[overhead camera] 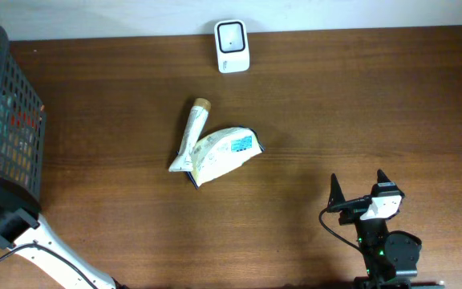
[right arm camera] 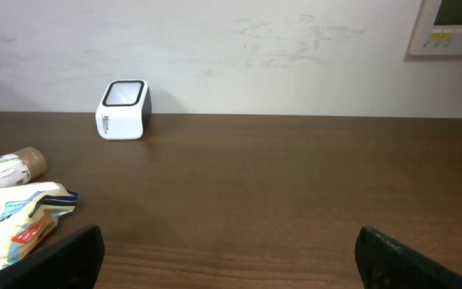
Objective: Scan the item barcode
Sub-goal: 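Place the green tissue pack left of the tube with the left gripper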
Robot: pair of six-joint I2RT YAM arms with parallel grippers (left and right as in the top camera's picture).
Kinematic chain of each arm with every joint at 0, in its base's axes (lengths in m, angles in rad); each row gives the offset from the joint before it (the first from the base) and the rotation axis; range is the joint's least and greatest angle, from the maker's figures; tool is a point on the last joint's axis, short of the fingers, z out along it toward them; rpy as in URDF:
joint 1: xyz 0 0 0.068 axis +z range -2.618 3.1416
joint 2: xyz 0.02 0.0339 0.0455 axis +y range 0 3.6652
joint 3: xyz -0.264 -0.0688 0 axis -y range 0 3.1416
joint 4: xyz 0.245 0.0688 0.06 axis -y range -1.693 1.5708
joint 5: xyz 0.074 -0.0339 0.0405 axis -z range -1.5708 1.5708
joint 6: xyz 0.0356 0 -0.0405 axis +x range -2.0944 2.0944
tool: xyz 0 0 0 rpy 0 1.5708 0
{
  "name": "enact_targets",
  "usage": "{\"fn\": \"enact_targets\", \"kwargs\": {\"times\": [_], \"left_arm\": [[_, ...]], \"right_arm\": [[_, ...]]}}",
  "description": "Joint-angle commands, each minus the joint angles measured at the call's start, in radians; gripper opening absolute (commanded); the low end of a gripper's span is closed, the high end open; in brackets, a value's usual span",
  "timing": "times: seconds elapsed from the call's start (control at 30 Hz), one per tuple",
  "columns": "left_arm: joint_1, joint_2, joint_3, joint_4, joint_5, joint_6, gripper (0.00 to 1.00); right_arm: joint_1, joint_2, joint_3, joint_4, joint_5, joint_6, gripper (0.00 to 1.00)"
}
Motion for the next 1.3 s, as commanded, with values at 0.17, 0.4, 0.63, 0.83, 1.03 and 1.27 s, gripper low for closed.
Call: {"fn": "enact_targets", "kwargs": {"times": [0.17, 0.4, 0.63, 0.83, 1.03, 1.27], "left_arm": [[-0.178, -0.359, 0.005, -0.016, 0.033, 0.038, 0.0], [-0.557, -0.438, -0.051, -0.219, 0.033, 0.138, 0.0], [-0.891, -0.438, -0.685, 0.024, 0.041, 0.142, 0.0], [-0.961, -0.438, -0.962, 0.222, 0.051, 0.142, 0.7], [-0.924, -0.503, -0.679, 0.117, -0.1, 0.187, 0.99], [-0.602, -0.561, -0.202, 0.217, -0.114, 0.156, 0.99]], "right_arm": [[-0.005, -0.006, -0.006, -0.003, -0.013, 0.0, 0.99], [-0.005, -0.006, -0.006, -0.003, -0.013, -0.001, 0.99], [-0.005, -0.006, -0.006, -0.003, -0.013, -0.001, 0.99], [-0.005, -0.006, -0.006, -0.003, -0.013, -0.001, 0.99], [-0.005, -0.006, -0.006, -0.003, -0.013, -0.001, 0.99], [-0.005, -0.006, -0.006, -0.003, -0.013, -0.001, 0.99]]}}
